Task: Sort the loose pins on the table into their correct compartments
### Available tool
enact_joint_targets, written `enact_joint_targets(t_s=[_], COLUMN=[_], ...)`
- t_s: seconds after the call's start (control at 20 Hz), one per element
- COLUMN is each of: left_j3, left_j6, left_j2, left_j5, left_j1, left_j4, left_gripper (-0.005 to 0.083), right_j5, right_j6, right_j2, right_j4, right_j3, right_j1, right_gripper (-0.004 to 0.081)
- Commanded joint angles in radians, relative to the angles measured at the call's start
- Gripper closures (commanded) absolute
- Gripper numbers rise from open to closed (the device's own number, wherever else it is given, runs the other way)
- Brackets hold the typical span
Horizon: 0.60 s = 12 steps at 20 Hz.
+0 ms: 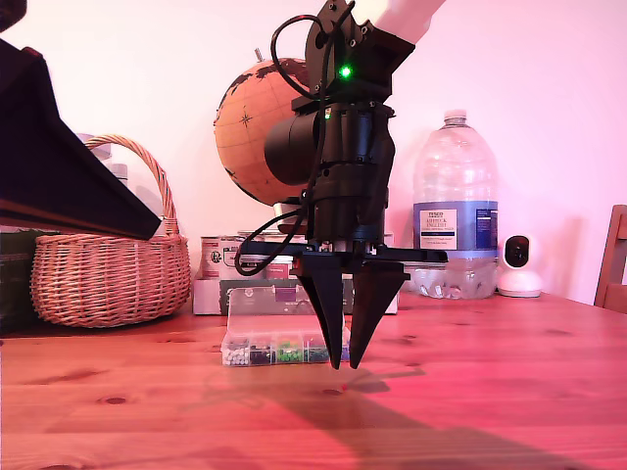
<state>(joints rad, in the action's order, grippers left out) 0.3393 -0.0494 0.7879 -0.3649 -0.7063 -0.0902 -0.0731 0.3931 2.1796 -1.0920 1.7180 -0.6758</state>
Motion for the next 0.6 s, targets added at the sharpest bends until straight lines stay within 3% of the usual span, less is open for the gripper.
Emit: enact_joint_targets(t_s=[0.0, 0.55], left_j3=[0.005, 0.005], left_j6=[-0.003, -0.003], left_j2=[0.004, 0.004], left_j5=[0.000, 0.000], left_j1=[0.001, 0.001], left_j4=[0.009, 0.009], left_gripper=[0.0795, 0.0795], right_j5=[-0.006, -0.009], right_j6=[0.000, 0.001], right_j2=[0.034, 0.034], right_j4=[0.002, 0.047], right_j3=[-0.024, -0.063], right_j1=[-0.003, -0.005], right_gripper=[0.0660, 0.0662])
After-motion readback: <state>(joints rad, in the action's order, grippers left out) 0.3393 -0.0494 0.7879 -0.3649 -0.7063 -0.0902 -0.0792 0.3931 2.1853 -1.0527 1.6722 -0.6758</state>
